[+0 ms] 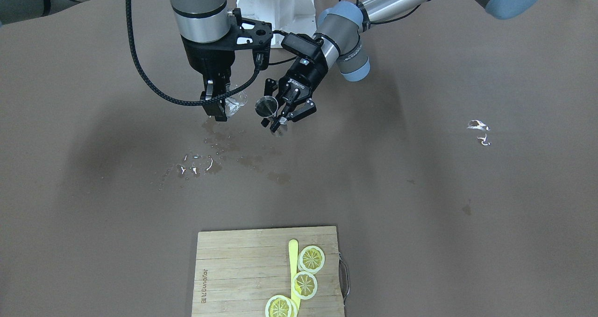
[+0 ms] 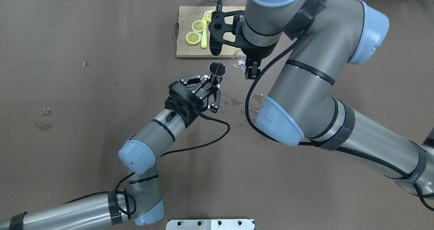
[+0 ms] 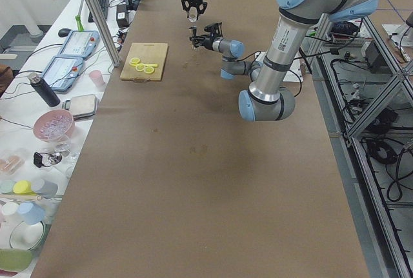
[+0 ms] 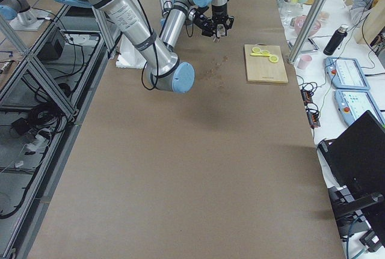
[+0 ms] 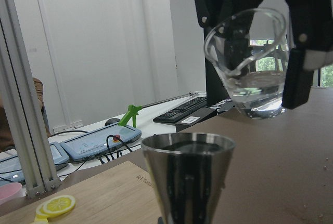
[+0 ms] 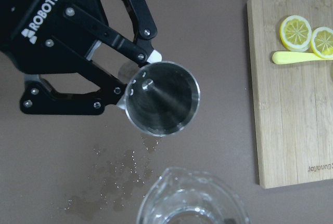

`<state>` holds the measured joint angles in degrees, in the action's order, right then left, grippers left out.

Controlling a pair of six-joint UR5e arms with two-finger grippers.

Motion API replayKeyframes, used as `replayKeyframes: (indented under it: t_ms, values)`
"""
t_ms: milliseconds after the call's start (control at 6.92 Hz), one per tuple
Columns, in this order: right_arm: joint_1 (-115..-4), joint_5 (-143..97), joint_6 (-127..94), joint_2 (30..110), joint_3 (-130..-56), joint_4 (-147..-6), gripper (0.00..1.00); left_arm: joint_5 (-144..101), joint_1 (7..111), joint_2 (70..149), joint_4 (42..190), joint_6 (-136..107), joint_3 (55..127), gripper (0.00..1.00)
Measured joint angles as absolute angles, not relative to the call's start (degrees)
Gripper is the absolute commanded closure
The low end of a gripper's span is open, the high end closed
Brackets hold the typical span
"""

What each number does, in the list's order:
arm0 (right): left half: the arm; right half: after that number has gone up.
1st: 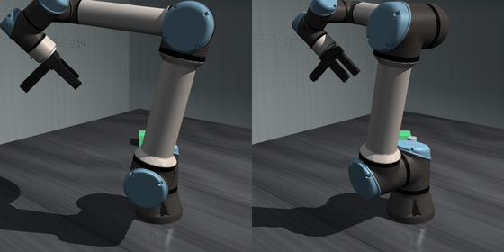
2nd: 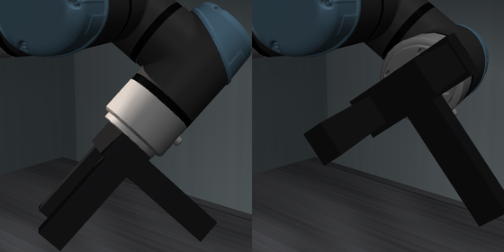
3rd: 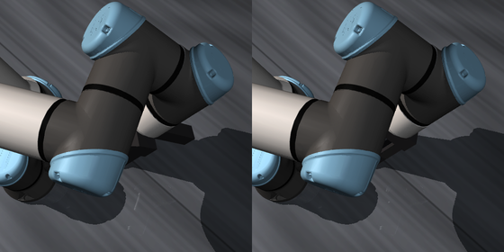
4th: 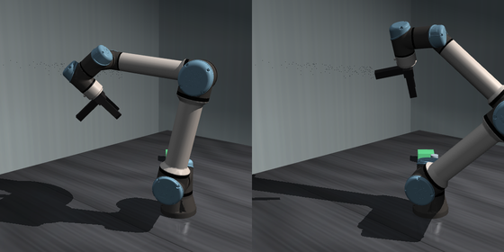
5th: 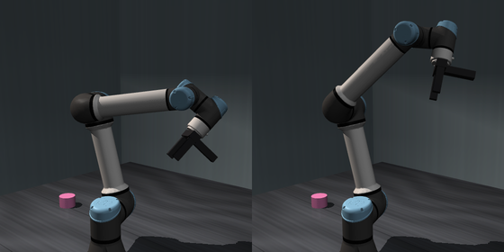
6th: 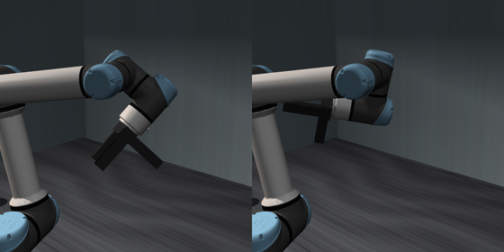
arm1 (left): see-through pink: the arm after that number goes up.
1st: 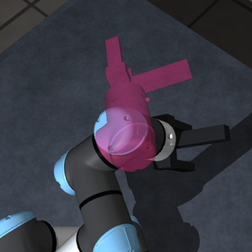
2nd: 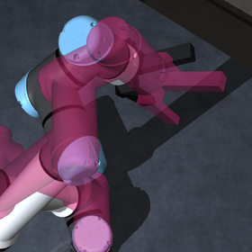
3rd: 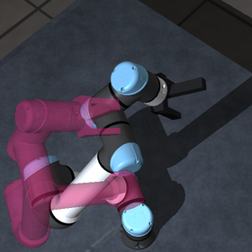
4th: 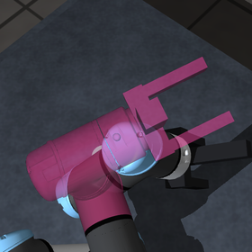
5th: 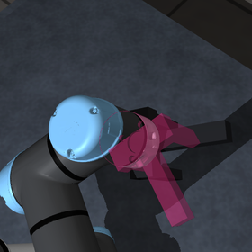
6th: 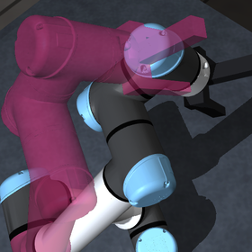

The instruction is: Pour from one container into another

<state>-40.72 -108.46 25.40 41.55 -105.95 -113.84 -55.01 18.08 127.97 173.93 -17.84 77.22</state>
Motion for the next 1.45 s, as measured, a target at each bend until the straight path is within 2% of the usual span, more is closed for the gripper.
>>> replayKeyframes:
  t_ms: [867,1446]
  values:
    - [-40.2,-108.5,26.3,37.1,-105.3,-124.9,1.0,-53.6,17.9,127.7,173.9,-17.8,77.5,1.0]
    - [-39.6,-108.5,27.6,32.4,-99.7,-128.4,1.0,-53.4,17.4,127.9,173.9,-17.8,77.6,1.0]
